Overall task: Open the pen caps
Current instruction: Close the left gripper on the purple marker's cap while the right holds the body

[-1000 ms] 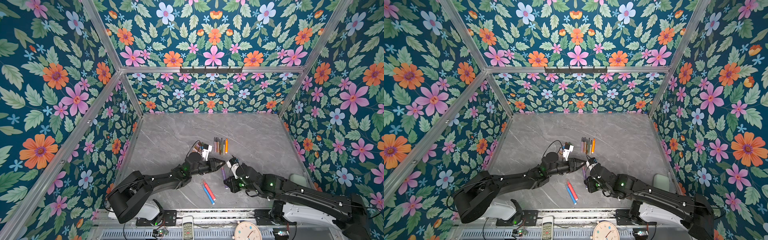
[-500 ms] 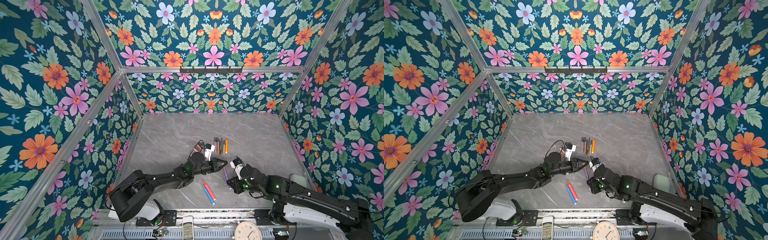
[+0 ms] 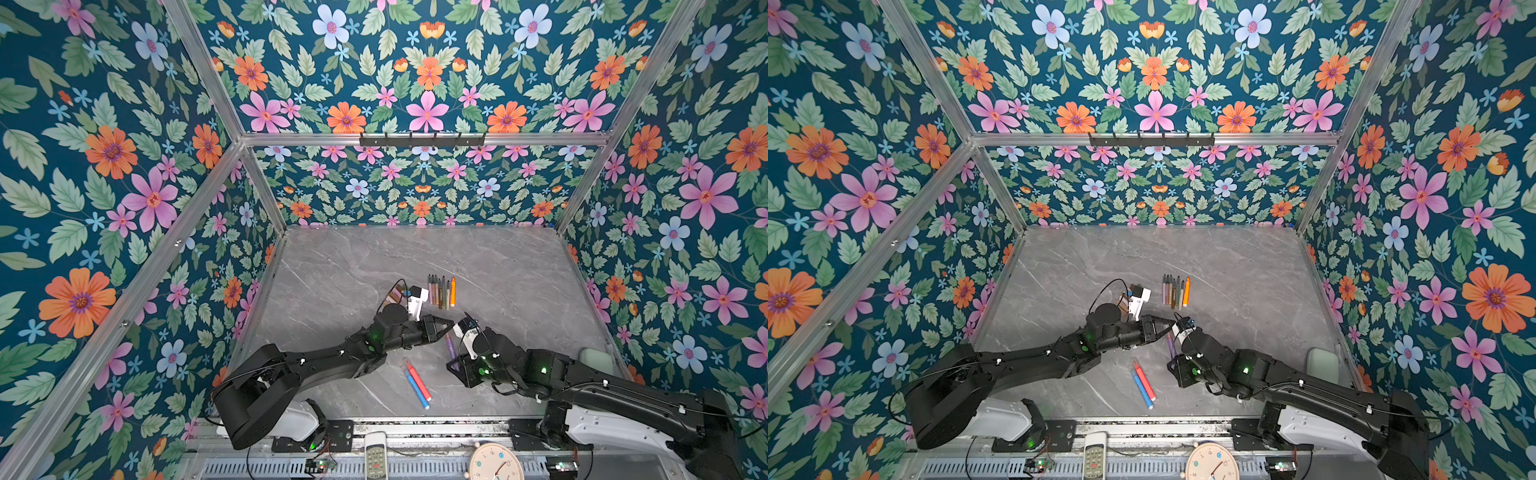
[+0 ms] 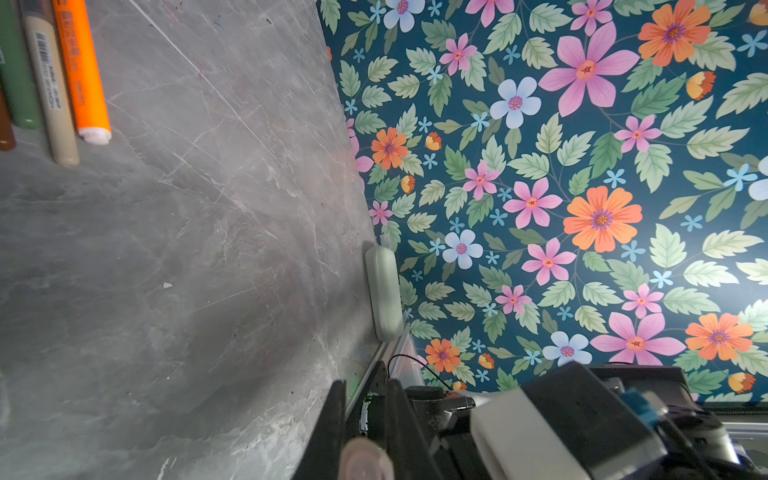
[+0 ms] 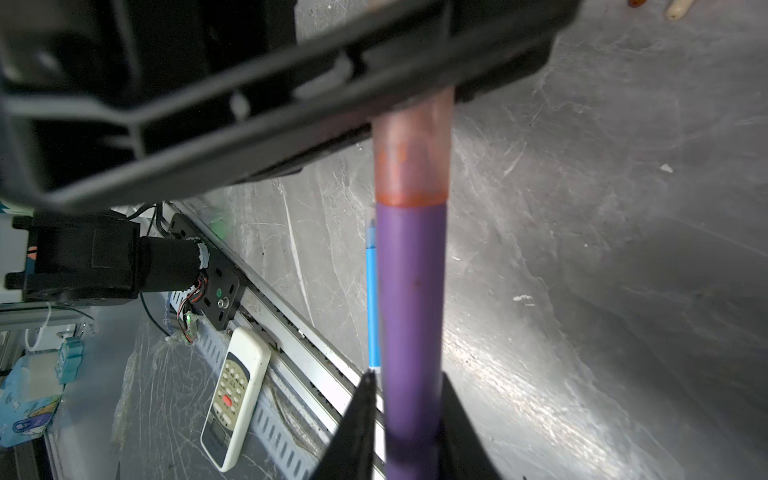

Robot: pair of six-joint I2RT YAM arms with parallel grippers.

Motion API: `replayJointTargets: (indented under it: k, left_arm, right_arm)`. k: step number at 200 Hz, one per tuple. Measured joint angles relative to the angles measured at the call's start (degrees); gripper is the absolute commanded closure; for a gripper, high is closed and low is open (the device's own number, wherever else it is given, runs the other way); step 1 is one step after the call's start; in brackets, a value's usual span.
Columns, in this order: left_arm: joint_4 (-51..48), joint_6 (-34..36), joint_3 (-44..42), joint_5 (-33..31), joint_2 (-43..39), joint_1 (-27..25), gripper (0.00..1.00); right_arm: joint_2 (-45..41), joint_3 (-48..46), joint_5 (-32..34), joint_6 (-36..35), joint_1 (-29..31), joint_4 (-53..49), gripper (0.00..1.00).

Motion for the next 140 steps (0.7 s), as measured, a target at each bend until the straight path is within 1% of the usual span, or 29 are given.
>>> replayJointTargets:
  k: [4, 17, 31, 42, 65, 76, 85, 94, 98, 107, 111, 135, 140]
  left_arm:
    - [-0.22, -0.04, 0.04, -0.15, -0.04, 0.0, 0.99]
    - [-0.74, 0.0, 0.26, -0.13, -0.09, 0.0, 0.86]
    - [-1.03, 0.02, 0.52, 0.17, -0.07, 0.0, 0.75]
    - [-0.98, 0.04, 0.61, 0.39, -0.02, 0.0, 0.69]
    - [-1.05, 0.02, 0.55, 0.72, 0.22, 0.0, 0.64]
    - [-0.94, 0.0, 0.39, 0.81, 0.31, 0.0, 0.64]
    - [-0.9, -0.02, 0.26, 0.96, 0.42, 0.0, 0.67]
    - [-0.63, -0.22, 0.15, 1.14, 0.59, -0.07, 0.74]
    - [-0.44, -0.24, 0.13, 1.25, 0.68, -0.07, 0.8]
    - [0.31, -0.39, 0.13, 1.68, 0.83, -0.11, 0.95]
    - [0.79, -0.63, 0.13, 1.88, 0.94, -0.15, 1.0]
    - [1.81, -0.48, 0.13, 2.16, 1.09, -0.28, 1.0]
    - [1.84, -0.57, 0.11, 2.12, 1.07, -0.33, 1.0]
  right_arm:
    - [0.0, 0.0, -0.2, 0.04, 0.0, 0.2, 1.0]
    - [-0.07, 0.02, -0.17, 0.28, 0.02, 0.26, 1.0]
    - [-0.31, 0.09, -0.07, 0.37, 0.0, -0.09, 1.0]
    - [-0.44, 0.37, 0.26, 0.46, -0.11, -0.37, 1.0]
    - [-0.57, 1.07, 0.28, 0.44, -0.66, -0.66, 1.0]
    - [-0.57, 1.2, 0.28, 0.44, -0.7, -1.05, 1.0]
    - [-0.57, 1.25, 0.26, 0.44, -0.74, -1.38, 1.0]
    - [-0.55, 1.27, 0.15, 0.44, -0.81, -1.57, 1.0]
    - [-0.55, 1.27, 0.09, 0.44, -0.85, -1.75, 1.0]
    - [-0.55, 1.29, 0.02, 0.42, -0.9, -2.01, 1.0]
    - [-0.55, 1.29, 0.02, 0.37, -0.9, -2.16, 1.0]
    - [-0.57, 1.29, 0.24, -0.17, -1.03, -2.71, 1.0]
    - [-0.66, 1.29, 0.24, -0.15, -1.07, -2.69, 0.93]
